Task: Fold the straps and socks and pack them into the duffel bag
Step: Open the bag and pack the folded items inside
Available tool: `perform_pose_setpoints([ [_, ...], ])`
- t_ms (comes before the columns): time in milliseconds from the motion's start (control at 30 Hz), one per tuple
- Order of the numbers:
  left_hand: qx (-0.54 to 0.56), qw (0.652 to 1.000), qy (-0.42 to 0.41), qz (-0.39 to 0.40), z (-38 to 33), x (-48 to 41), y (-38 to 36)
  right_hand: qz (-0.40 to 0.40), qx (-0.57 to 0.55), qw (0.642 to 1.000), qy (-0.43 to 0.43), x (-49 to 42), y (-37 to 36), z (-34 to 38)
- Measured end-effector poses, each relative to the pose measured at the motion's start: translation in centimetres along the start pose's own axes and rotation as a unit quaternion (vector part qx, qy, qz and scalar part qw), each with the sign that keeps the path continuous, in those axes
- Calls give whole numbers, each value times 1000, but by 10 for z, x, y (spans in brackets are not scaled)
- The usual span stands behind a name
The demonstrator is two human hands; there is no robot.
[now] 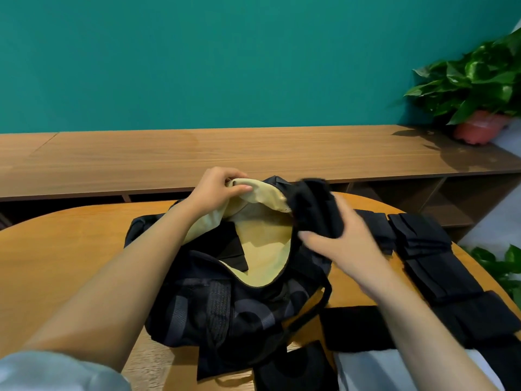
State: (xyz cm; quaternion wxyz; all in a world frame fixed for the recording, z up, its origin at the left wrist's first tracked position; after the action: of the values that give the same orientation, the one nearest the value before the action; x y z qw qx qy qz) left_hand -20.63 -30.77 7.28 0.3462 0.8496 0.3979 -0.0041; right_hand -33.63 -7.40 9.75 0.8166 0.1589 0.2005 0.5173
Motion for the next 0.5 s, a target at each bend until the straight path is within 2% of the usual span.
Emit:
perform_pose_setpoints([
  [67, -18, 1000, -1, -25, -4, -9, 6, 110, -37, 993, -30, -15, -46, 20],
  [133, -28, 999, 4, -37, -7, -18, 12, 184, -10, 978, -95, -32, -85, 15],
  [200, -44, 998, -4, -39, -13, -23, 15, 194, 100, 966, -139, -56, -111, -6],
  [267, -57, 998, -17, -37, -20, -25, 15, 163, 216, 946, -179, -75, -127, -33],
  [333, -70, 997, -28, -28, -25, -25, 11, 164, 284, 923, -201, -80, -146, -56],
  [433, -71, 997, -33, -10, -25, -20, 8, 218, 318, 907, -169, -76, -173, -73],
  [500, -109, 992, -68, -17, -26, -10, 5, 213, 355, 905, -99, -72, -167, -65],
])
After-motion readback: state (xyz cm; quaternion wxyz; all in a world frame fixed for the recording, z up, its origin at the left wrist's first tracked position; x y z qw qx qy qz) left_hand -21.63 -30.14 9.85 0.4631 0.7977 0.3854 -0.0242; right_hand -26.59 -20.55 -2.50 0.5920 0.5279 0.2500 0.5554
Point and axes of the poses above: each hand's wrist, its own x-axis away from the middle knuckle, its own y-axis out of the back of the hand, z = x × y, the point moved 6 cm from there along -x, towards the middle knuckle, and after that the axes turned 9 degrees about x, right-handed, at the moved point
